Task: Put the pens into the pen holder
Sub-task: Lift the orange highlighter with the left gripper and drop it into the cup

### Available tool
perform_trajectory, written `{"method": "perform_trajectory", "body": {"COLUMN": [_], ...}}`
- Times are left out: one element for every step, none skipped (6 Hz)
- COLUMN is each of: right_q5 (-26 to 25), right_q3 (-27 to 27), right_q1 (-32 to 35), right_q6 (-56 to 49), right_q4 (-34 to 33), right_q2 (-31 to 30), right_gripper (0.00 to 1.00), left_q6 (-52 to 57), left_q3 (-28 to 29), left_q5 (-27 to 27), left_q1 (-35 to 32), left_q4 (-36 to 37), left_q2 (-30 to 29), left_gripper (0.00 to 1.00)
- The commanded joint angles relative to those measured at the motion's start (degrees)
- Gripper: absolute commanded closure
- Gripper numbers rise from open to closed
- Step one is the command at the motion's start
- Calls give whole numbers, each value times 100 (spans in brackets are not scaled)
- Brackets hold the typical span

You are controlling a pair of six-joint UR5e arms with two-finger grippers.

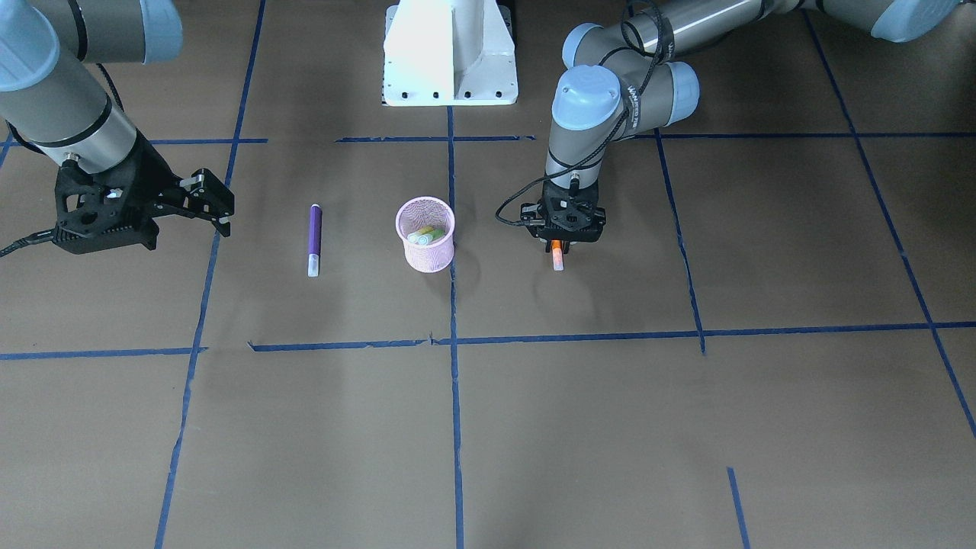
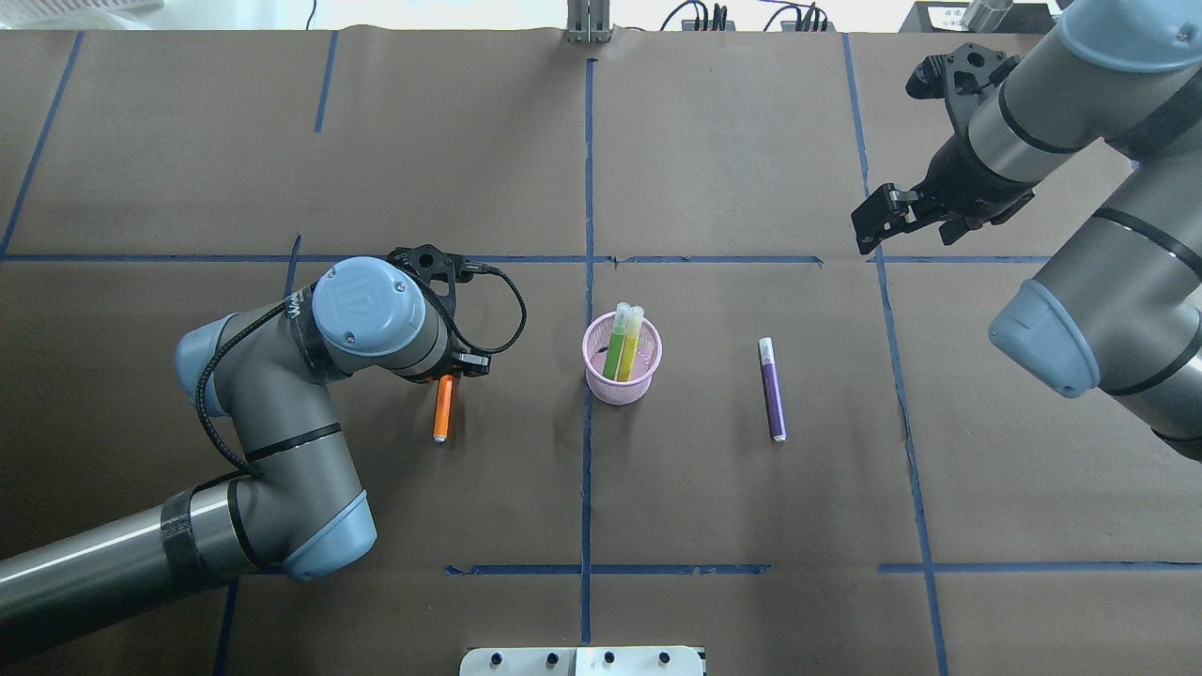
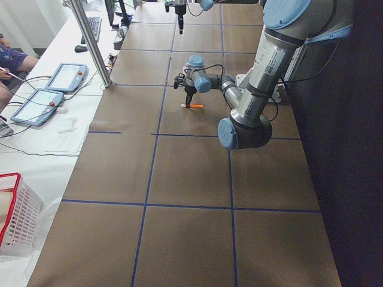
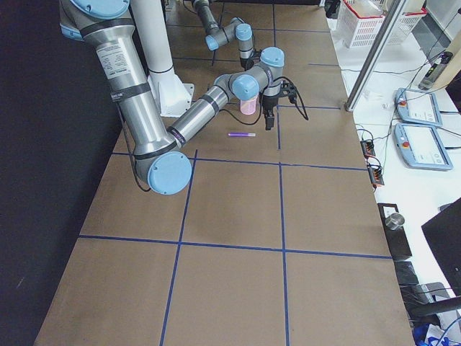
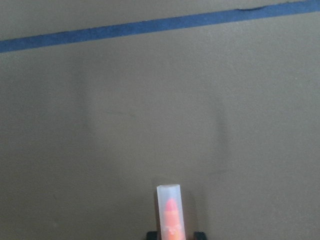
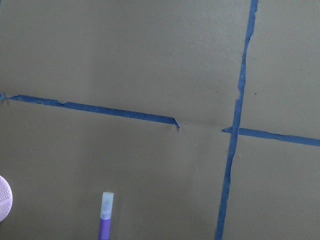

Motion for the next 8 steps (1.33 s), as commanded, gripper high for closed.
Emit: {"method": "perform_trajectory", "body": {"right_q5": [-2, -2, -2, -2, -20, -37, -37, -37], "right_q3": [-4, -4, -4, -4, -4, -4, 14, 22], "right_q1": [0, 0, -9, -9, 0, 0, 0, 0], "right_q6": [0, 0, 0, 17, 44, 70, 88, 88], "right_q4": [0, 0, 0, 0, 9, 9, 9, 9], "right_q2": [-1, -1, -1, -1, -1, -10, -10, -10], "right_gripper": [1, 1, 1, 1, 1, 1, 1, 1], "left_q6": [0, 0, 0, 0, -26, -26, 78, 36], "left_q3": [0, 18, 9, -69, -323, -917, -1375, -1388], "left_q5": [-7, -7, -7, -7, 11, 228, 953, 1108], "left_q1": [9, 17, 18, 9, 0, -44, -18, 0], "left_q4": [2, 2, 11, 28, 29, 11, -154, -513], "left_q2": [9, 9, 0, -9, -17, -17, -174, -576], "left_gripper": [73, 73, 78, 93, 100, 100, 100, 99]}}
